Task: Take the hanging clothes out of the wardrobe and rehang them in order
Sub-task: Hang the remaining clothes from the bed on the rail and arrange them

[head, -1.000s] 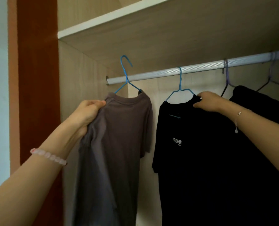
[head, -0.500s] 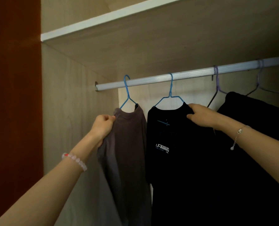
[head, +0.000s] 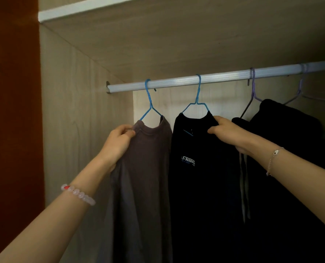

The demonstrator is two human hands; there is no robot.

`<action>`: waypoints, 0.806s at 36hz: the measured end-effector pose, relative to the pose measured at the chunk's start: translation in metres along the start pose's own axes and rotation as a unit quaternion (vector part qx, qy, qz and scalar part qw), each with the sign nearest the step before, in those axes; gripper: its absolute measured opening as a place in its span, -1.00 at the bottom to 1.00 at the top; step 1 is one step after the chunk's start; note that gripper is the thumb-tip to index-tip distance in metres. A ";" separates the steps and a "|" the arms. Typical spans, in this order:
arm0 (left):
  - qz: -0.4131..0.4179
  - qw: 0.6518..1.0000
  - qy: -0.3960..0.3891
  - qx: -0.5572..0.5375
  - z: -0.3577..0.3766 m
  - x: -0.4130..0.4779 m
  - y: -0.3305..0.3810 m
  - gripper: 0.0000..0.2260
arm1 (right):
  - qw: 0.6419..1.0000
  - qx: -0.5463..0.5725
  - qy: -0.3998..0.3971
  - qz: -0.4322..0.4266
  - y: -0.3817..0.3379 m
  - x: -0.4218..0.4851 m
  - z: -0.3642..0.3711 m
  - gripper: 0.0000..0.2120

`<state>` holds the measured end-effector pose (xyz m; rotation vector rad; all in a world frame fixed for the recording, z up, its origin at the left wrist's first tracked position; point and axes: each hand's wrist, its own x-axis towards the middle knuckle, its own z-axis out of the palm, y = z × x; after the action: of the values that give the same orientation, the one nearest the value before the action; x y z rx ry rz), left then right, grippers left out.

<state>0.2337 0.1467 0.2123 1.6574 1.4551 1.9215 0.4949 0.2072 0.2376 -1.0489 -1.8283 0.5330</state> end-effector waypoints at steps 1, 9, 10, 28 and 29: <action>-0.010 0.999 -0.012 -0.028 0.003 -0.002 0.001 -0.83 | 1.000 0.004 0.000 0.002 -0.002 -0.003 0.001 -0.61; -0.005 0.998 -0.051 -0.044 0.011 -0.008 -0.001 -0.72 | 0.999 -0.032 0.030 -0.030 -0.010 -0.025 0.007 -0.67; -0.005 0.998 -0.051 -0.042 0.011 -0.009 -0.002 -0.71 | 0.998 -0.035 0.035 -0.031 -0.011 -0.027 0.006 -0.68; 0.049 0.998 0.020 -0.030 -0.001 -0.016 -0.017 -0.70 | 0.960 -0.209 0.180 -0.043 -0.006 -0.029 -0.002 -0.70; 0.043 0.998 0.024 -0.024 -0.003 -0.016 -0.017 -0.70 | 0.959 -0.215 0.181 -0.043 -0.007 -0.030 -0.001 -0.70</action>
<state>0.2297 0.1422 0.1901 1.6905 1.3632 2.0384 0.4991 0.1787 0.2282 -1.2498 -1.6804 -0.1198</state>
